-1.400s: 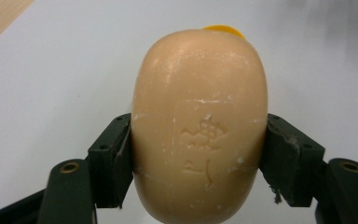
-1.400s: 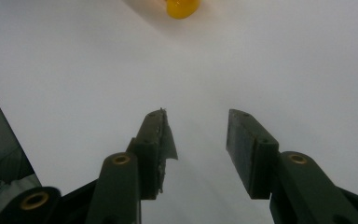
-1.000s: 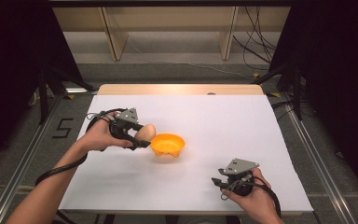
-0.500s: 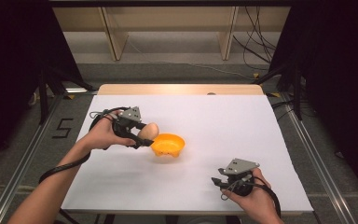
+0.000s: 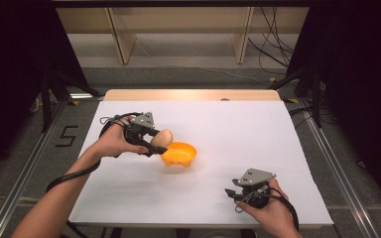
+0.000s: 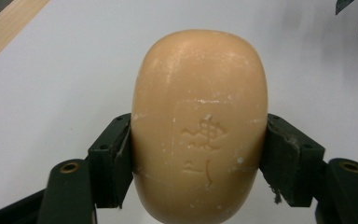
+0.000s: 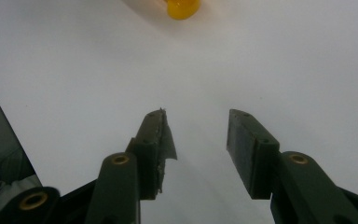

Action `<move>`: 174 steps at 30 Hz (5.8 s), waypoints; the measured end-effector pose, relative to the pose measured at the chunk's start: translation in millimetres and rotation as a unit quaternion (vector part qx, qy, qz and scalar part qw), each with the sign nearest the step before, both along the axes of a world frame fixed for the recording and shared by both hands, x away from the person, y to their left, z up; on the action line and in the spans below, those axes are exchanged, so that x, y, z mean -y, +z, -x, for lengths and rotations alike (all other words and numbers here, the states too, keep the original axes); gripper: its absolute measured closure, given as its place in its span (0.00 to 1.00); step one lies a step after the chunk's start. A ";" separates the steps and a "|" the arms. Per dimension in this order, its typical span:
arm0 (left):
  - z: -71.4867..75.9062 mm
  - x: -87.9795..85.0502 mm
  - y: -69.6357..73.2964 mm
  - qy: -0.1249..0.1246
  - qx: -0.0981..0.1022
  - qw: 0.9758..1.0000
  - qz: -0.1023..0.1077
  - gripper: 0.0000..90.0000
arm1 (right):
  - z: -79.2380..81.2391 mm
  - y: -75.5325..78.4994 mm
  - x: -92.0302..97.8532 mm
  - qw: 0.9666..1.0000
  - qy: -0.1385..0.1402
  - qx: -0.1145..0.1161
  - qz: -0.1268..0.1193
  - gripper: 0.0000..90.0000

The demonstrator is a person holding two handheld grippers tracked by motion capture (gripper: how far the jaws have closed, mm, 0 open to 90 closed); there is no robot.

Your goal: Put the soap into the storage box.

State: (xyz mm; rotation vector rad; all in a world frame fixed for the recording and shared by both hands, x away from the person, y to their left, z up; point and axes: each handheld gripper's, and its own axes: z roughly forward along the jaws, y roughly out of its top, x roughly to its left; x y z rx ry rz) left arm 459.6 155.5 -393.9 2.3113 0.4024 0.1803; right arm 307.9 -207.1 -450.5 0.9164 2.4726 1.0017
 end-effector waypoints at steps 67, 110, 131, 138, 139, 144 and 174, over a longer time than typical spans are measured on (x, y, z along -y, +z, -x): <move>-15.9 26.4 -30.1 -0.008 -0.033 0.999 0.027 0.36 | 0.5 -0.8 -0.5 1.000 0.000 -0.010 0.003 0.64; -19.6 38.7 -40.4 -0.015 -0.037 0.999 -0.027 0.35 | 1.1 -1.8 -1.7 1.000 -0.006 -0.015 -0.002 0.62; -10.3 36.7 -18.3 -0.008 -0.029 1.000 0.007 0.33 | 0.2 -1.9 -1.2 1.000 0.000 -0.014 0.001 0.61; 14.3 8.5 -8.7 0.020 -0.016 1.000 0.005 0.30 | 0.1 -2.1 -1.2 1.000 -0.001 -0.016 0.002 0.61; 14.3 8.5 -8.7 0.020 -0.016 1.000 0.005 0.30 | 0.1 -2.1 -1.2 1.000 -0.001 -0.016 0.002 0.61; 31.0 -17.2 -11.2 0.055 -0.019 0.998 0.008 0.28 | -0.6 -2.6 -2.1 1.000 0.003 -0.006 0.003 0.61; 107.6 -106.7 -76.8 0.217 -0.070 0.973 0.021 0.30 | -0.6 -4.6 -3.7 1.000 0.000 -0.021 0.004 0.59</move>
